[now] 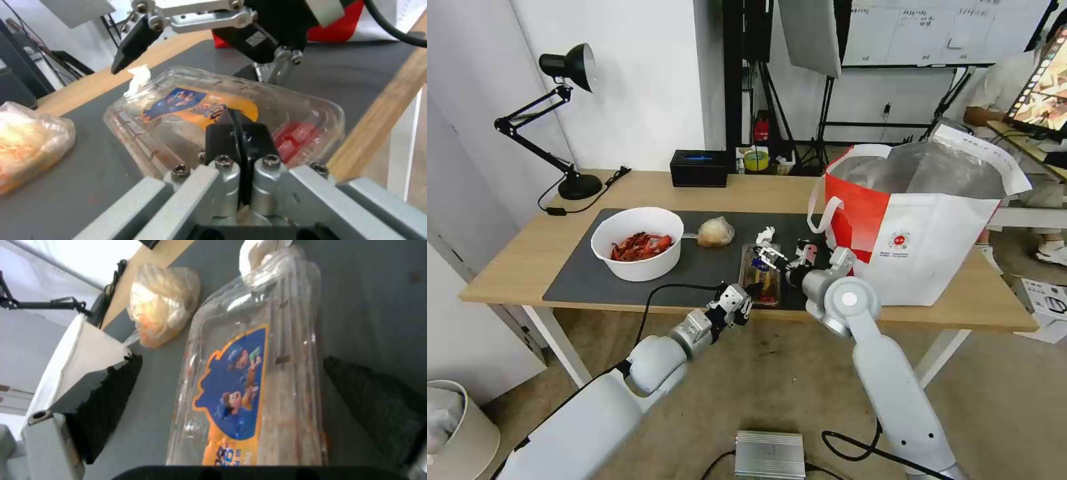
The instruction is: Pick up the trash from the table and place it into the takeout bag.
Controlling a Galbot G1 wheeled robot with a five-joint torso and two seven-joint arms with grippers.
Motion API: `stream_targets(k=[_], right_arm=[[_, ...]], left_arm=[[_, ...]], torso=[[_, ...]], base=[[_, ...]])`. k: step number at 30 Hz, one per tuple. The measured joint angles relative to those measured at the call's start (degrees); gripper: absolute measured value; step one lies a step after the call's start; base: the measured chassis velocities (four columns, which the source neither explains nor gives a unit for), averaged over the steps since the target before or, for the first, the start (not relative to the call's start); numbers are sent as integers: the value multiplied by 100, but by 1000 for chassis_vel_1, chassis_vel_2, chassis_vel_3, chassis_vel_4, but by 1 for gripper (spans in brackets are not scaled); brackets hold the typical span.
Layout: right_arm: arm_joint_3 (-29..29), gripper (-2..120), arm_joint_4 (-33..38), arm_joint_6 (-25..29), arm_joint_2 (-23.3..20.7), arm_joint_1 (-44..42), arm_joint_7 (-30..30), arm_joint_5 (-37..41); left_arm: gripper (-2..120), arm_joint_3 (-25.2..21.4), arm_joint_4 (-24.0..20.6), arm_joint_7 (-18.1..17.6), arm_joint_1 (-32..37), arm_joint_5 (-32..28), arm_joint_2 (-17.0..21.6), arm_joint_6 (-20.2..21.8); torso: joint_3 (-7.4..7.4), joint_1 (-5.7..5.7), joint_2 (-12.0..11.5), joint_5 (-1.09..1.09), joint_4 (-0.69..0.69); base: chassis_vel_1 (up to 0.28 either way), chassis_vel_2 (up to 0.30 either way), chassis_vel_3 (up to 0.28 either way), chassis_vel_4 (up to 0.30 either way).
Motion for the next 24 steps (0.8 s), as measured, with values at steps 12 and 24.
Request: stream_targets(k=[12, 24], right_arm=[[-64, 100, -132, -90, 69, 123, 14, 0], [-113, 100, -182, -94, 99, 197, 22, -13]], left_arm=[[0, -37, 14, 4, 113, 24, -52, -28], [0, -35, 23, 2, 76, 5, -54, -38]], torso=[[0, 0, 1, 0, 0], [0, 0, 1, 0, 0]], base=[[0, 0, 0, 0], [0, 0, 0, 0]])
